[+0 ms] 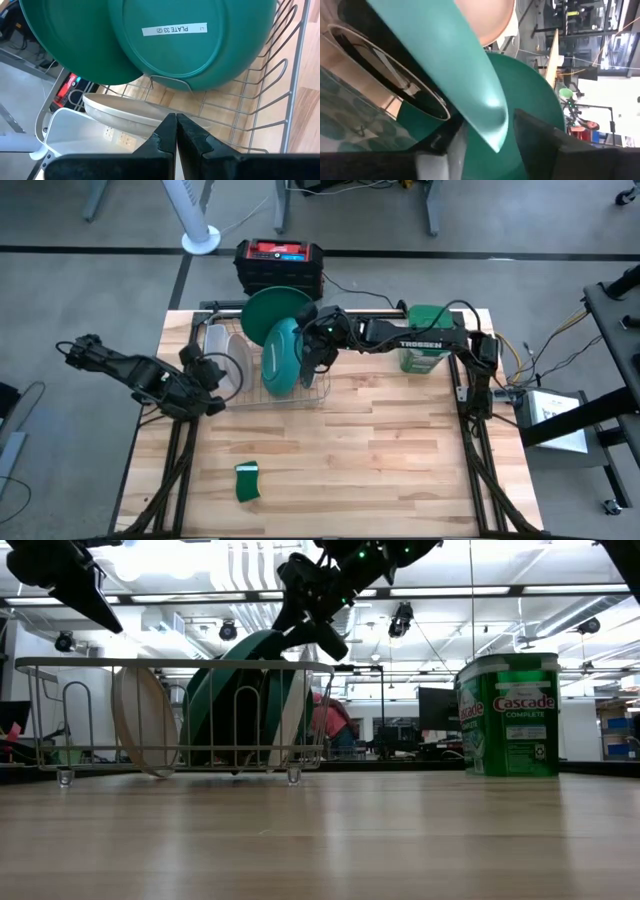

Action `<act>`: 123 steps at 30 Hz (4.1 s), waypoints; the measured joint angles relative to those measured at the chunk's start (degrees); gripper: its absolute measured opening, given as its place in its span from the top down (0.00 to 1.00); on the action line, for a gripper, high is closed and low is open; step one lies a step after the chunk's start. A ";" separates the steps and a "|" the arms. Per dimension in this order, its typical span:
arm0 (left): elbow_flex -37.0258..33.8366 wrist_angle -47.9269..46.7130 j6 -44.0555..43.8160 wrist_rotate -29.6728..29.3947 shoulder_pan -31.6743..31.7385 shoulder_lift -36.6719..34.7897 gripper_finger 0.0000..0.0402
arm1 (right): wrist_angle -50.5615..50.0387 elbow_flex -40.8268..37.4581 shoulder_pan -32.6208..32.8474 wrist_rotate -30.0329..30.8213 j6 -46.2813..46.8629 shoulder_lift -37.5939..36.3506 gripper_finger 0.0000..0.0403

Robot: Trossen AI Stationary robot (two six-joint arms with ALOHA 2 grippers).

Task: Sort dishes
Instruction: Put the light blue plate on the dish rack

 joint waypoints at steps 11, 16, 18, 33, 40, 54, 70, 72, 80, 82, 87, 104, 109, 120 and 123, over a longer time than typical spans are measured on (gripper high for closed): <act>0.00 0.04 0.17 -0.01 0.02 0.83 1.00 | 1.88 0.07 0.10 1.15 -0.72 -0.18 0.97; 0.00 0.04 0.17 -0.02 0.02 0.83 1.00 | 4.47 0.07 0.10 1.18 -0.76 -0.18 0.99; 0.00 0.04 0.17 -0.02 0.02 0.81 1.00 | 5.42 0.04 0.12 1.22 -0.97 -0.27 0.99; 0.00 0.07 0.17 -0.04 0.02 0.81 1.00 | 12.85 0.07 0.10 -3.69 -1.19 -1.41 1.00; 0.00 0.09 0.17 -0.05 0.02 0.81 1.00 | 18.24 0.07 0.38 -8.16 -7.76 -1.47 1.00; 0.00 0.43 0.17 -1.01 0.02 0.81 1.00 | 20.31 0.11 -2.65 -39.59 -9.18 -1.61 1.00; 0.00 0.96 0.17 -1.44 0.01 0.83 1.00 | 14.83 -0.43 -3.23 -46.15 -13.15 1.94 1.00; 0.00 1.06 0.17 -1.44 0.00 0.81 1.00 | 14.76 -0.44 -3.25 -46.16 -12.82 1.95 1.00; 0.00 1.18 0.17 -1.46 0.02 0.81 1.00 | 14.48 -0.44 -3.25 -46.19 -12.85 1.94 0.92; 0.00 1.18 0.17 -1.49 0.00 0.81 1.00 | 14.37 -0.46 -3.20 -46.37 -14.73 1.94 0.91; 0.00 1.25 0.17 -1.53 0.02 0.81 1.00 | 16.31 -0.57 -3.20 -45.78 -15.44 1.87 0.96; 1.40 3.18 -1.49 -11.69 0.00 -0.34 1.00 | 24.33 0.17 -2.83 -45.75 -15.68 -2.83 1.00; 4.77 11.02 1.39 -9.74 -0.03 -3.29 0.93 | 23.97 0.17 -2.38 -45.78 -15.73 -6.83 1.00; 4.84 33.56 24.06 -0.18 0.06 -7.42 0.51 | 13.43 0.22 2.77 -48.83 -22.74 -14.74 1.00; 4.59 37.52 28.32 8.24 0.06 -6.00 0.40 | 11.62 0.22 4.73 -48.04 -25.52 -15.05 1.00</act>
